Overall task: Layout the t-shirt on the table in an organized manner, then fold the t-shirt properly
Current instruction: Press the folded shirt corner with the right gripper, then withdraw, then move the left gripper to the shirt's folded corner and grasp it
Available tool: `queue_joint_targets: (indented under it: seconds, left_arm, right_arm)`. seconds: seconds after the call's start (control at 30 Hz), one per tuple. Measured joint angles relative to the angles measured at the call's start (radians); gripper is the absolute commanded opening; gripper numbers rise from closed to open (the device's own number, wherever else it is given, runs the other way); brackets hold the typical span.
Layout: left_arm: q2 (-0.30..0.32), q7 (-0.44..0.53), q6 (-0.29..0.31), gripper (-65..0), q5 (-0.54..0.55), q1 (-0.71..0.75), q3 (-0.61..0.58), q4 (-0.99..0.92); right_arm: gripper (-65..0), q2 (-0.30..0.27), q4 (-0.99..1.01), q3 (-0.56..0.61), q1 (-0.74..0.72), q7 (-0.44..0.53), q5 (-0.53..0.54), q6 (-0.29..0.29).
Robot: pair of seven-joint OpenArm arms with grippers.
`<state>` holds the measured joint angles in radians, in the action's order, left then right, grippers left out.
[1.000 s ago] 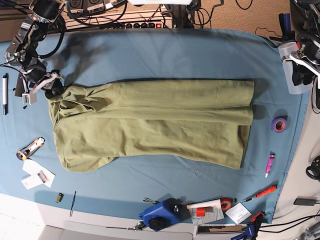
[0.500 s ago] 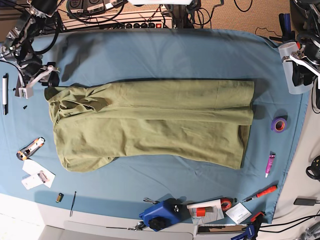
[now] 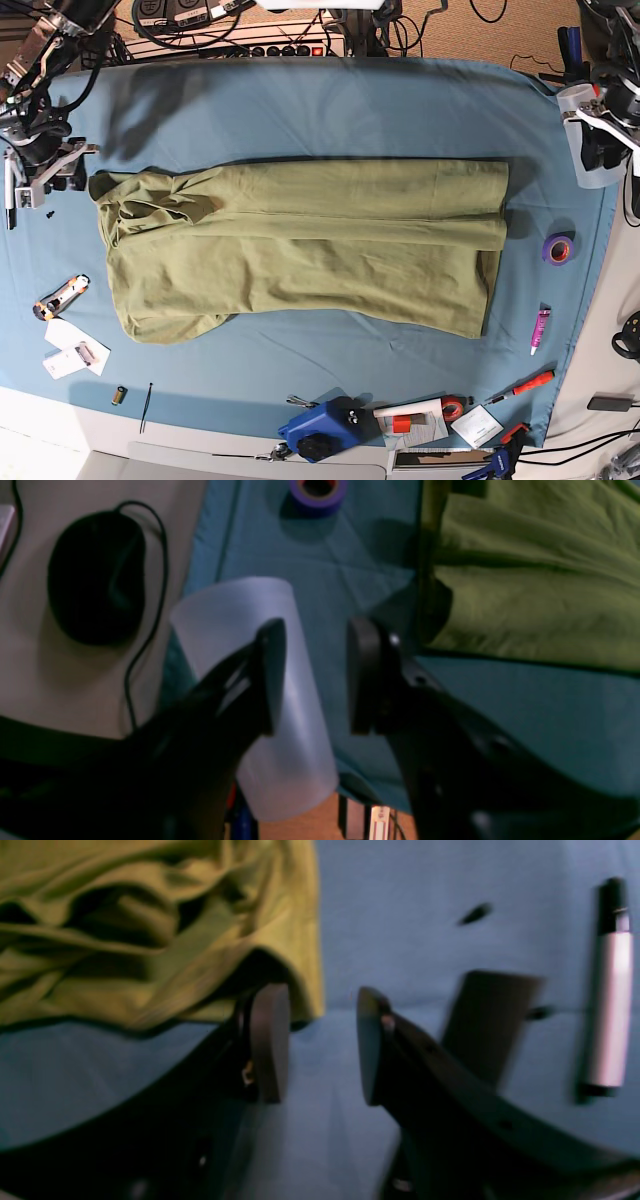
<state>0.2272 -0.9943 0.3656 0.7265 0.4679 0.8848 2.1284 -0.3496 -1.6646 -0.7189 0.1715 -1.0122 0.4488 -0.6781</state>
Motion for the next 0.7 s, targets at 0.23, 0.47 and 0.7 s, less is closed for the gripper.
queue_joint_targets:
  seconds: [0.23, 0.47, 0.7]
  left_arm:
    - [-0.01, 0.0, 0.001, -43.5, 0.028, 0.0, 0.0, 0.0]
    - [-0.01, 0.0, 0.002, -43.5, 0.027, 0.0, 0.0, 0.0]
    - [-0.01, 0.0, 0.002, -43.5, 0.069, 0.0, 0.0, 0.0]
  right_arm:
    - [-42.4, -0.023, 0.023, 0.039, 0.0, 0.031, -0.032, 0.008]
    - [-38.8, -0.061, 0.131, 0.169, 0.001, 0.058, -0.043, -0.023]
    - [-38.8, -0.063, 0.134, 0.182, -0.021, 0.105, -0.09, -0.022]
